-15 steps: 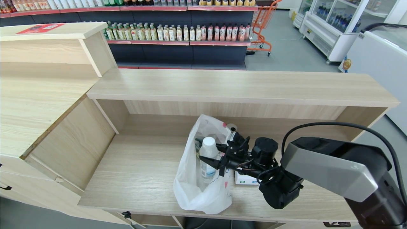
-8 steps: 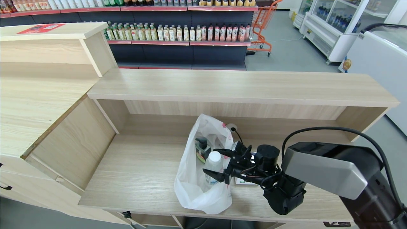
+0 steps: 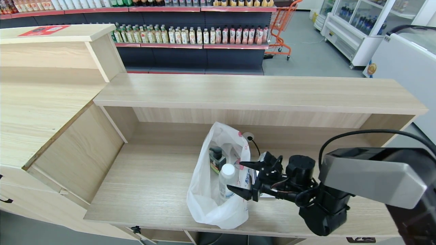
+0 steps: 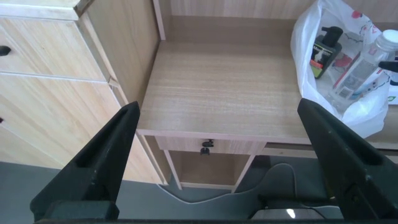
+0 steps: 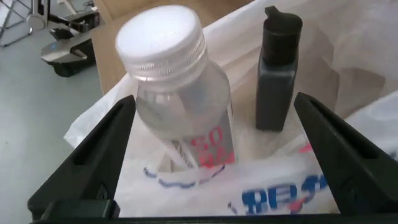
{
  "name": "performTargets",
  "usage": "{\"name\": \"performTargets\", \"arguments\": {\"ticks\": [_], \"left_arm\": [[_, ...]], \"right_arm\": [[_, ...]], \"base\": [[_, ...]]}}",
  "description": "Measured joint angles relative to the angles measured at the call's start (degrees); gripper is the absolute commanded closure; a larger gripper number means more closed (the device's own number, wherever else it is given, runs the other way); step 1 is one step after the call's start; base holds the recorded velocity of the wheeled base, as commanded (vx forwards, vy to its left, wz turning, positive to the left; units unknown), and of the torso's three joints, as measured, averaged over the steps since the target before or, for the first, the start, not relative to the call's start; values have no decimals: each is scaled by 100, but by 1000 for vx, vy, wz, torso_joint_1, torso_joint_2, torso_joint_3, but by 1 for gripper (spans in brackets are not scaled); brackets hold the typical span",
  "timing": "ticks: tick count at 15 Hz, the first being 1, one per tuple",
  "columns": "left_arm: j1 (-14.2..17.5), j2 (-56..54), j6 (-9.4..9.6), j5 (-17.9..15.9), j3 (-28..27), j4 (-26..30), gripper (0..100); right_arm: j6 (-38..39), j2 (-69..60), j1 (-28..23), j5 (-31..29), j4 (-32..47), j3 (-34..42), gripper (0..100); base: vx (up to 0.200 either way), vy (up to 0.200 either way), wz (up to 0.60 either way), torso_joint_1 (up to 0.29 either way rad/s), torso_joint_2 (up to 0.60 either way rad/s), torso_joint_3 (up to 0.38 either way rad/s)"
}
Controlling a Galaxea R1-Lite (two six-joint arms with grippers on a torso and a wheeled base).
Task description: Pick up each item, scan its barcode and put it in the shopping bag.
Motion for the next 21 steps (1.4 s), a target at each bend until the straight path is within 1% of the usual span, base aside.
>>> {"name": "performTargets", "arguments": {"ticks": [3,5,7,8,11,13,14,17,19,21], "left_arm": [[0,0,0,0,0,0,0],[0,0,-2,0,0,0,0],[0,0,0,0,0,0,0],[0,0,-2,0,0,0,0],[-1,-2,0,0,0,0,0],[-6,-2,0,2,0,0,0],[-4,-2,0,0,0,0,0],[0,-2,-2,0,0,0,0],[0,-2,0,-2,0,0,0],[-1,0,-2,2,0,0,0]], "right_arm": [[24,-978,-356,27,-2,1515,0],[-121,-1464,-631,33,-2,2186,0],[-883,-1832,-900,35,11,2782,0],[-1136,-2020,-1070,39,138,2971,0],[-1252,-2549,-1440,143,583,3140,0],[-1211,-2875,-1552,295,657,3151,0],[-1017,-3067,-1577,334,674,3150,0],[98,-3724,-1582,380,783,3115,0],[262,-4118,-1652,332,1030,3104,0],[284,-4526,-1840,57,1476,3104,0]], "base": [[0,0,0,0,0,0],[0,0,0,0,0,0],[0,0,0,0,0,0],[0,0,0,0,0,0],[0,0,0,0,0,0],[0,0,0,0,0,0],[0,0,0,0,0,0],[0,0,0,0,0,0],[0,0,0,0,0,0],[0,0,0,0,0,0]]}}
